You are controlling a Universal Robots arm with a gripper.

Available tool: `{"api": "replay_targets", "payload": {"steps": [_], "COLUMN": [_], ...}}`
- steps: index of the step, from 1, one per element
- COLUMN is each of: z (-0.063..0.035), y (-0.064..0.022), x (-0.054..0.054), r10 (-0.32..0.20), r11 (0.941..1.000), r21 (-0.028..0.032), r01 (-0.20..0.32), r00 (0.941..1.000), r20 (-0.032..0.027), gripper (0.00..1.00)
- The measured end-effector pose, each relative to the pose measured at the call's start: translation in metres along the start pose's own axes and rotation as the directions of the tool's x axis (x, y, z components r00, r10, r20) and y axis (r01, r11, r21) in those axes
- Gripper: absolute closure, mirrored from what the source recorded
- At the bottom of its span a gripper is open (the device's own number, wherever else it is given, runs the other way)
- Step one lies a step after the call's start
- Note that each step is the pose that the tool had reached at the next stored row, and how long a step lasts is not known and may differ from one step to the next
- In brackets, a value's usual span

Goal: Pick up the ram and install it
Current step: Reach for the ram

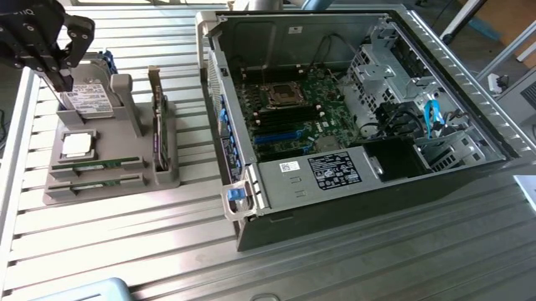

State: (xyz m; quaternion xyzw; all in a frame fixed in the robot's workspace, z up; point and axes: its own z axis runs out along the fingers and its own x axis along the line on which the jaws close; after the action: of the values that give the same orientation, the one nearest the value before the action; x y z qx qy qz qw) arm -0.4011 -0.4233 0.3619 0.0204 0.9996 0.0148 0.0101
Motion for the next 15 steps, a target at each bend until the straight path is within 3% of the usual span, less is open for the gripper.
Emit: {"api": "replay_targets", "payload": {"steps": [15], "z": [0.0001], "y": [-0.0299], "x": [-0.001], "r10": [0.01], "r11": [1.0], "r21": [0.0011], "r01": [-0.01], "r00": [1.0], "r20": [0.0003], "gripper": [0.89]}}
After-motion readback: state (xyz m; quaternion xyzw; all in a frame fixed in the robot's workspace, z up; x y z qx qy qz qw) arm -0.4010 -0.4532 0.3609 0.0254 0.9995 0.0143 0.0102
